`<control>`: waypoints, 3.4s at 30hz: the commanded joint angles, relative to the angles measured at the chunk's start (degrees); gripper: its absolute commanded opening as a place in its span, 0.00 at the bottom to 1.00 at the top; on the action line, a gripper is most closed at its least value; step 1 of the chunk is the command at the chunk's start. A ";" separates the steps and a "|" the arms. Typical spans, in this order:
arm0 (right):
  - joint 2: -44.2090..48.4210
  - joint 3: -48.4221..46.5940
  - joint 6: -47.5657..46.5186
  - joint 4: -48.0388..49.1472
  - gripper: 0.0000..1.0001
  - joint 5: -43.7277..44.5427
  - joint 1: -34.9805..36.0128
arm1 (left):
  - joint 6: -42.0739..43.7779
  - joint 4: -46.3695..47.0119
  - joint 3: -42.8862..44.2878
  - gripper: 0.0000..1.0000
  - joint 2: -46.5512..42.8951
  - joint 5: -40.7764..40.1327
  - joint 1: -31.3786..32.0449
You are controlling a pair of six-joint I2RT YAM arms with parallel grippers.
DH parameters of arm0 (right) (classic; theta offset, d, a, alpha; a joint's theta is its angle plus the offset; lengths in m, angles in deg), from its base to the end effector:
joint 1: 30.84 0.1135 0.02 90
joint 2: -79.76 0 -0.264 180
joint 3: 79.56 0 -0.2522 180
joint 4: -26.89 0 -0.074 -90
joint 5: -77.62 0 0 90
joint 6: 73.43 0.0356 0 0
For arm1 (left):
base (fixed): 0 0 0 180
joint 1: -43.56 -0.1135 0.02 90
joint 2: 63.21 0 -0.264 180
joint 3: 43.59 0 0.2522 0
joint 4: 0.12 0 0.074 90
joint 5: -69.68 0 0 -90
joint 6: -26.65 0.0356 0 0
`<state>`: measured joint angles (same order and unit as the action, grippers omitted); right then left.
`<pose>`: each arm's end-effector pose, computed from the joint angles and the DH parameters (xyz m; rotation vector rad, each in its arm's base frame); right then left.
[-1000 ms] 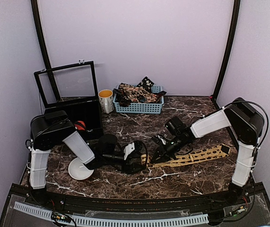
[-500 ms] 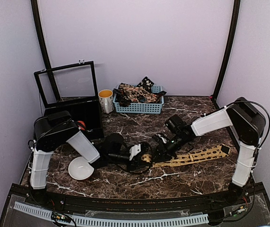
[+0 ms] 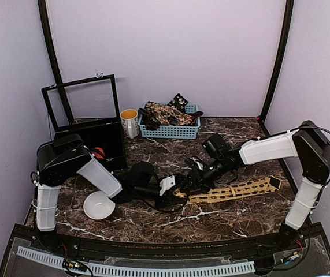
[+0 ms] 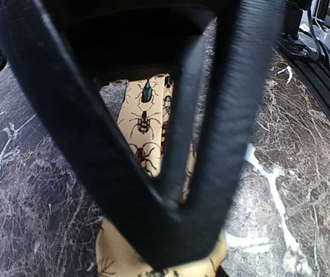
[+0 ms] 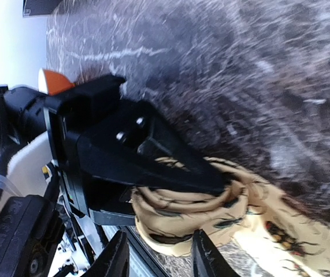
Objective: Roll the ties
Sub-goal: Roll the tie at the center of the board.
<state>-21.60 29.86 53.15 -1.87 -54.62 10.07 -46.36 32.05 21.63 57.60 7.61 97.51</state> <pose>0.2409 0.2404 0.1568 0.3973 -2.7679 -1.3117 0.2187 -0.3288 0.0903 1.4363 1.4492 -0.8940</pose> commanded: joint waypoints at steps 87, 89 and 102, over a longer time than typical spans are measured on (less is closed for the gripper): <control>-6.61 5.06 -3.45 -2.62 0.00 6.48 -4.43 | -4.86 4.45 1.66 0.38 4.72 -3.28 2.12; -5.42 4.20 -3.28 -3.42 0.00 7.04 -4.42 | -4.00 1.15 0.76 0.31 3.46 -3.96 2.12; 2.38 0.79 3.98 1.04 0.39 -1.04 -0.70 | -2.91 -9.86 0.10 0.28 1.08 -7.28 3.09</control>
<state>-18.84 32.79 54.81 -3.10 -53.06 6.20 -50.47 33.21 22.42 58.58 2.12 100.03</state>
